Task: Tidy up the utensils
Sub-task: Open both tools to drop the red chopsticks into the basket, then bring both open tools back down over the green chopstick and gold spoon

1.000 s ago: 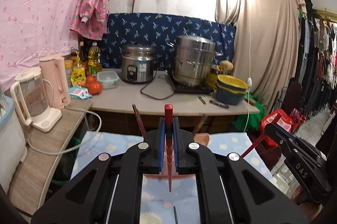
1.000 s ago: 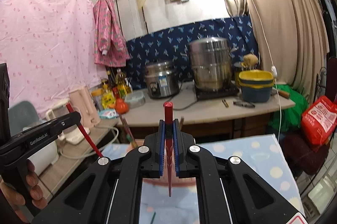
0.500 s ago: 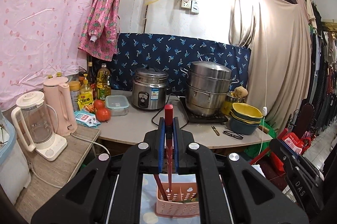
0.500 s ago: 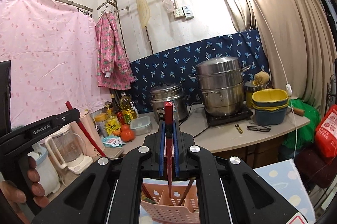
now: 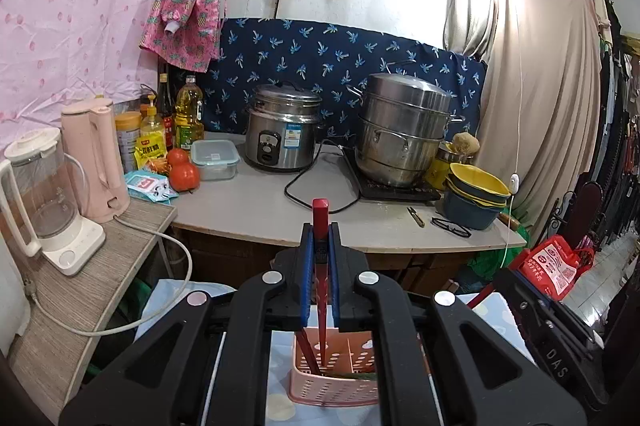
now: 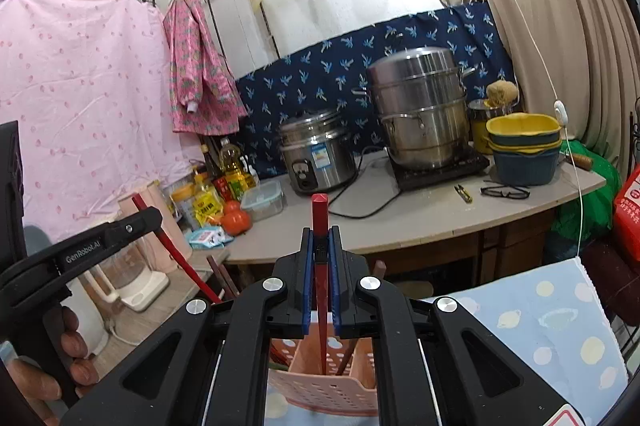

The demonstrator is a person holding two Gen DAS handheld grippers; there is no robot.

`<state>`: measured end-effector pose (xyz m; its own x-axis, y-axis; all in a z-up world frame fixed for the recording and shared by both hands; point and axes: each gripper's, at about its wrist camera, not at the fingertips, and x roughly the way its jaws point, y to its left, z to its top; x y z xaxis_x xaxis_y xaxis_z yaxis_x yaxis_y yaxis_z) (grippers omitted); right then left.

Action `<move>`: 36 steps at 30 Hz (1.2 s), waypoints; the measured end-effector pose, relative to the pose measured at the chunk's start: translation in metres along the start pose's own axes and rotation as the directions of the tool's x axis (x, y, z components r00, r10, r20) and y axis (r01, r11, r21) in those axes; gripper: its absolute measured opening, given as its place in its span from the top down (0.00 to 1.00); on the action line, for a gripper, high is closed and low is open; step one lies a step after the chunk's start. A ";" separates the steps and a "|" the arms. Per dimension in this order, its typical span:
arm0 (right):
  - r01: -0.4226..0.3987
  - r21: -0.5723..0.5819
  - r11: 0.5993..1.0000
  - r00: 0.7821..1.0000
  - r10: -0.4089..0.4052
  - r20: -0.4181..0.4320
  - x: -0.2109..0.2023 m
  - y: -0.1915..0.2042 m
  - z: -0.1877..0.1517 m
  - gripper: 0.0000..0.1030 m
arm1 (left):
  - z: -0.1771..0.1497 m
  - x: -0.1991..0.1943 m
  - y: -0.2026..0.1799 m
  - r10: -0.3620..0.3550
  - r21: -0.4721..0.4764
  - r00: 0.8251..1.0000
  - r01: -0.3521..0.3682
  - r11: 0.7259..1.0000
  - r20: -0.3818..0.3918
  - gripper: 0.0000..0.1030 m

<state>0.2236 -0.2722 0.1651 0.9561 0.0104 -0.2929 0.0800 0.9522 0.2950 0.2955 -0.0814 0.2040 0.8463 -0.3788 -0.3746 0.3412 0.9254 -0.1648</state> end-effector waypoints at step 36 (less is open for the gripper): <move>0.053 -0.027 0.998 0.994 -0.055 -0.099 -0.082 0.009 -0.079 0.58 | -0.095 -0.060 -0.011 0.038 0.004 0.991 -0.038 0.999 -0.131 0.64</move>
<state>0.1231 -0.2404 0.1196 0.9175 -0.0120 -0.3975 0.1228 0.9593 0.2544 0.2020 -0.0702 0.1421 0.7979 -0.3412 -0.4969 0.3104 0.9393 -0.1465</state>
